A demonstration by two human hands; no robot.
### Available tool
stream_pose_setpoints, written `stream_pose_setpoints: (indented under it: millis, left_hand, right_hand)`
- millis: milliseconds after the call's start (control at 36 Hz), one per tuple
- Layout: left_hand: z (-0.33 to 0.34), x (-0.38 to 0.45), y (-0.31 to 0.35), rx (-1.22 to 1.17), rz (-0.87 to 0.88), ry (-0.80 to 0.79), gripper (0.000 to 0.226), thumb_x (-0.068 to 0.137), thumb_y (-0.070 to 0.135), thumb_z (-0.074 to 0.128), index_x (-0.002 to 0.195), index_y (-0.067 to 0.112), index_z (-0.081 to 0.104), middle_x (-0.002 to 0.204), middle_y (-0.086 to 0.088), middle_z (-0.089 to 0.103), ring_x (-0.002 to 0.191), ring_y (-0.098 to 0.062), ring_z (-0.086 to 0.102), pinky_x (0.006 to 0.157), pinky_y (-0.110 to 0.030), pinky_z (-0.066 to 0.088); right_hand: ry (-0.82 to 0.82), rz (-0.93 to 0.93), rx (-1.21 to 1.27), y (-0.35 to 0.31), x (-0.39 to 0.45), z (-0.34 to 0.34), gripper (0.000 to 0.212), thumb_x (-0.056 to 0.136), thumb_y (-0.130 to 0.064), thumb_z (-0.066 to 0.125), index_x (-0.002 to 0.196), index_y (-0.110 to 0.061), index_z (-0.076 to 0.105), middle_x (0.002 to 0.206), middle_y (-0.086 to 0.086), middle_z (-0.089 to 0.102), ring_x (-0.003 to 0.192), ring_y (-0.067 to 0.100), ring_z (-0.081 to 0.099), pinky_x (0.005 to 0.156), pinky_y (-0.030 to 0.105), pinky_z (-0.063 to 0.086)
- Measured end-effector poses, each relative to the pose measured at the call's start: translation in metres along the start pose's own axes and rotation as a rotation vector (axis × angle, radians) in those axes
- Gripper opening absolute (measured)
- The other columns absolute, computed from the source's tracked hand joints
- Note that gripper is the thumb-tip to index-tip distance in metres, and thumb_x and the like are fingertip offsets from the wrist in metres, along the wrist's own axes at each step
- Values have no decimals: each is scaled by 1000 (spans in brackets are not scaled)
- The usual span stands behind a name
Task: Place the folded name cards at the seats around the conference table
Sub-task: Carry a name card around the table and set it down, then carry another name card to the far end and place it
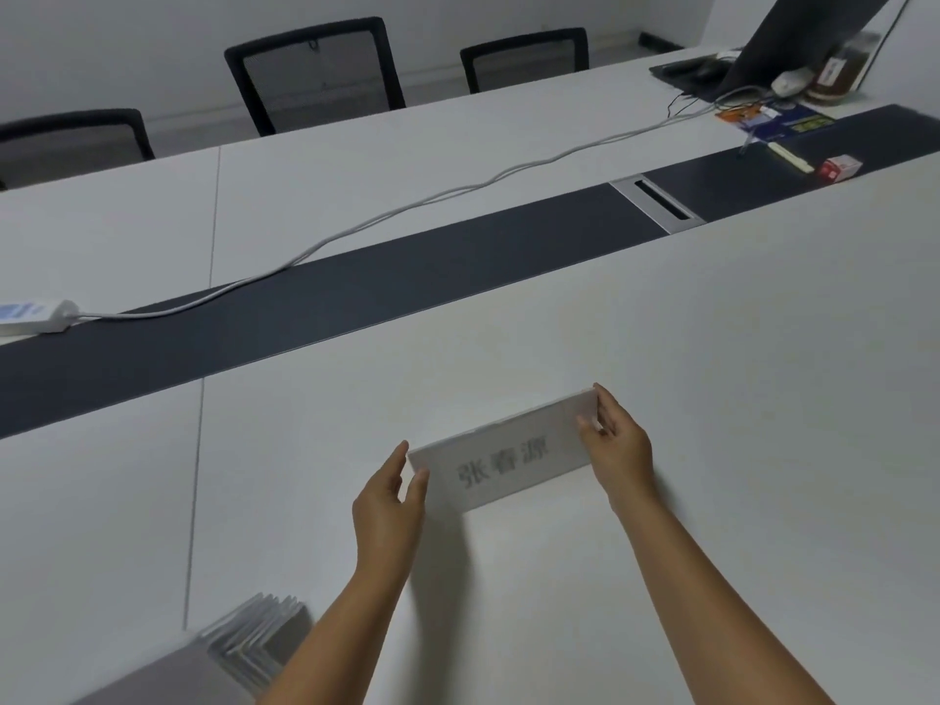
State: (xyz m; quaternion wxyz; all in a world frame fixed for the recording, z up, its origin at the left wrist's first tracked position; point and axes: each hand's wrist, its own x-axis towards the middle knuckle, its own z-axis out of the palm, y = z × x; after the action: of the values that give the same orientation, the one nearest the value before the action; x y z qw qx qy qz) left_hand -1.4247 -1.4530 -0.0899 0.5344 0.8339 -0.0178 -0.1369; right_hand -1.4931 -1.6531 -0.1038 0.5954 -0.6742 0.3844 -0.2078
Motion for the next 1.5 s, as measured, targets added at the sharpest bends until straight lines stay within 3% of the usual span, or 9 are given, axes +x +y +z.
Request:
stream_pose_setpoints:
  millis: [167, 250, 417, 528, 583, 722, 806, 1000, 1500]
  left_hand:
    - [-25, -35, 22, -11, 82, 35, 59, 85, 17, 56, 137, 20, 30, 144, 2, 36, 128, -16, 40, 96, -16, 30]
    - [-62, -75, 28, -101, 243, 52, 52, 80, 27, 60, 124, 44, 37, 133, 19, 45, 121, -2, 47, 89, -2, 36]
    - [-155, -135, -6, -92, 465, 483, 41, 74, 37, 54, 113, 50, 51, 115, 29, 58, 110, -14, 58, 94, -31, 46]
    - [-206, -145, -44, 68, 249, 721, 62, 69, 40, 45, 124, 12, 49, 128, -15, 52, 118, -29, 44, 101, -10, 27]
    - [-227, -142, -62, 24, 30, 749, 84, 62, 46, 44, 131, 0, 36, 138, -28, 37, 129, -31, 31, 106, -21, 22]
    - [-256, -134, -99, -127, -267, 465, 64, 75, 40, 61, 131, 22, 37, 125, -19, 51, 120, -32, 47, 95, -39, 35]
    - [-268, -132, -112, -83, -185, 303, 35, 74, 36, 63, 107, 33, 51, 93, -5, 62, 90, -23, 57, 68, -29, 38]
    - [-283, -121, -115, -95, -58, 221, 33, 76, 26, 68, 93, 47, 49, 87, 18, 60, 83, -2, 57, 66, -19, 41]
    - [-186, -175, -8, -4, 387, -136, 46, 74, 9, 68, 117, 19, 55, 72, 36, 63, 76, 22, 55, 62, 4, 40]
  right_hand:
    - [148, -33, 1, -11, -37, -4, 41, 87, -6, 51, 127, -11, 47, 133, 4, 51, 126, 18, 44, 107, 31, 33]
    - [110, -68, -2, -18, -78, 7, 34, 87, -5, 50, 120, -13, 54, 124, 2, 55, 115, 17, 50, 95, 23, 37]
    - [-278, -119, -58, -19, -170, 61, 30, 81, -11, 60, 93, -37, 55, 105, -5, 62, 88, -22, 53, 77, -4, 37]
    - [-573, -55, -209, -18, -217, 103, 46, 82, -16, 60, 125, -24, 45, 120, -8, 55, 99, -24, 45, 82, -6, 30]
    - [-657, 4, -256, -21, -232, 122, 59, 84, -27, 57, 136, -24, 30, 134, -7, 45, 117, -8, 40, 91, 4, 28]
    - [-724, 36, -316, -33, -249, 157, 73, 83, -36, 56, 141, -29, 12, 143, -7, 37, 129, 9, 37, 99, 17, 33]
    - [-679, 3, -269, -40, -253, 167, 61, 83, -31, 59, 135, -30, 28, 116, -16, 52, 104, 2, 50, 75, -2, 39]
    - [-561, -17, -177, -39, -254, 170, 50, 76, -22, 68, 123, -25, 48, 101, -19, 58, 93, -5, 55, 73, 4, 47]
    - [-47, -111, 41, -74, -304, -36, 36, 74, -4, 67, 88, -36, 56, 88, -16, 63, 74, -13, 61, 64, 6, 49]
